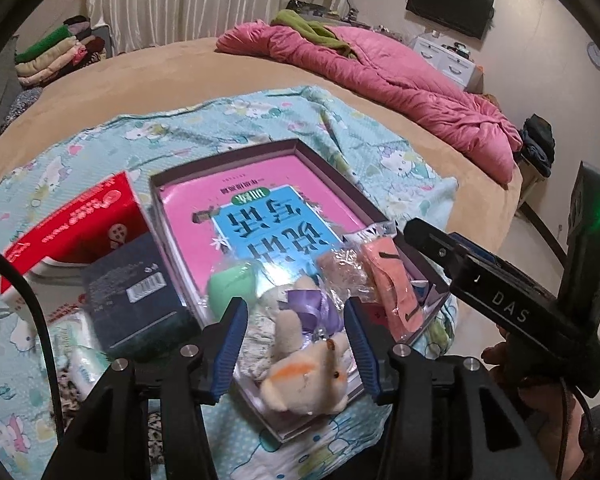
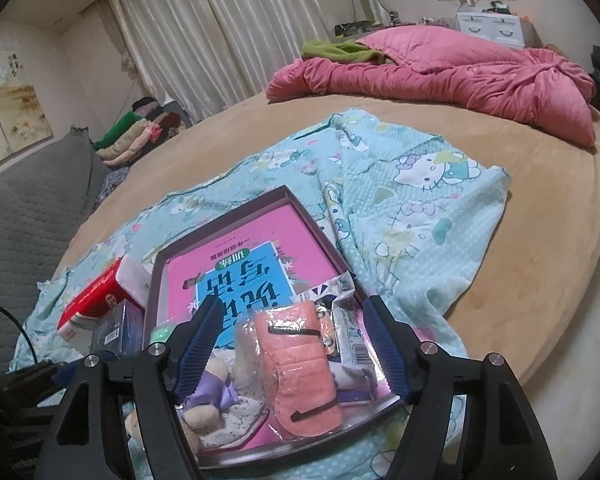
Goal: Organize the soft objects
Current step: 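Open both tools and withdraw them back toward the pile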
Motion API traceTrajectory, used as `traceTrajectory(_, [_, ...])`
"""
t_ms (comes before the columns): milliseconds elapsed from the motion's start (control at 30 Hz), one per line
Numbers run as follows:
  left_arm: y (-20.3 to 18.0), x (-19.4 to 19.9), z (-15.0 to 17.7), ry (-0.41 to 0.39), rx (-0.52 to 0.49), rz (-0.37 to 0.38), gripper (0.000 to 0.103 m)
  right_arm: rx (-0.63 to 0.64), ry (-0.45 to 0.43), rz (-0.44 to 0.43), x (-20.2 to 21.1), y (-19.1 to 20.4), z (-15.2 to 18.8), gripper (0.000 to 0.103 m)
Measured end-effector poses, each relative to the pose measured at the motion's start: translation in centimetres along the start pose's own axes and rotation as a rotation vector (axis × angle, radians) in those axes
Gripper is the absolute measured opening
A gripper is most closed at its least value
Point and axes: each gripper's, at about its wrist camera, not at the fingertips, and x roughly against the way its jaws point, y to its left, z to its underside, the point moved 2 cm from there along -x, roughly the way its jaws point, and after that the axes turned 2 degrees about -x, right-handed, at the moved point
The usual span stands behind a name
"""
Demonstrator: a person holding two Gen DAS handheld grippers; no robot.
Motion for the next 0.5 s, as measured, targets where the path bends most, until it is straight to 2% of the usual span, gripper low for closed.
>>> traceTrajectory(200, [1.2, 2.2, -0.2, -0.037, 0.023, -0.029, 0.058, 0.038, -0.031, -0.014, 1.2, 1.7, -0.3, 0.077])
traceTrajectory(500, [4.3, 4.9, 0.6, -0.059, 0.066, -0.117, 0.061, 0.131, -0.051, -0.057, 2.7, 5.8, -0.2, 0.079])
